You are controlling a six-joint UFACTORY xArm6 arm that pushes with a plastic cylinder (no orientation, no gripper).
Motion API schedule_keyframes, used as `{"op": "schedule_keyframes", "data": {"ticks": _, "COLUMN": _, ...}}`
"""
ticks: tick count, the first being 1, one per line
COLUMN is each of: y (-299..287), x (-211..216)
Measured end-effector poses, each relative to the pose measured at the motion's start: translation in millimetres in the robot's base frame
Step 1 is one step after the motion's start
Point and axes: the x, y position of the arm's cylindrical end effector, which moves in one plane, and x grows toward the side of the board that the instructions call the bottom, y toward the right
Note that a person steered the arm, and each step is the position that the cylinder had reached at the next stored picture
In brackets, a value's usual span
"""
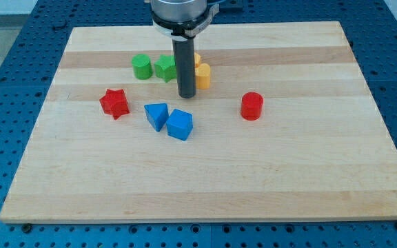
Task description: Slide the yellow hexagon down a bit
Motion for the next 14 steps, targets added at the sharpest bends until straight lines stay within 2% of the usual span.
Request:
{"op": "schedule_keyframes", "data": {"ticks": 5, "y": 15, "x": -26}}
{"op": "schedule_keyframes", "data": {"ticks": 7, "y": 14, "x": -9}}
{"op": "schedule_keyframes", "data": {"ticks": 8, "y": 49, "x": 0}}
{"op": "schedule_keyframes", "data": {"ticks": 9, "y": 83, "x": -8}}
{"op": "schedule_keyframes", "data": {"ticks": 10, "y": 109, "x": -40}}
{"op": "schedule_keyframes", "data": {"ticks": 11, "y": 110, "x": -75}}
{"op": "schedule_keyframes", "data": {"ticks": 13, "y": 66, "x": -114}}
{"op": "schedule_keyframes", "data": {"ticks": 14, "y": 41, "x": -117}}
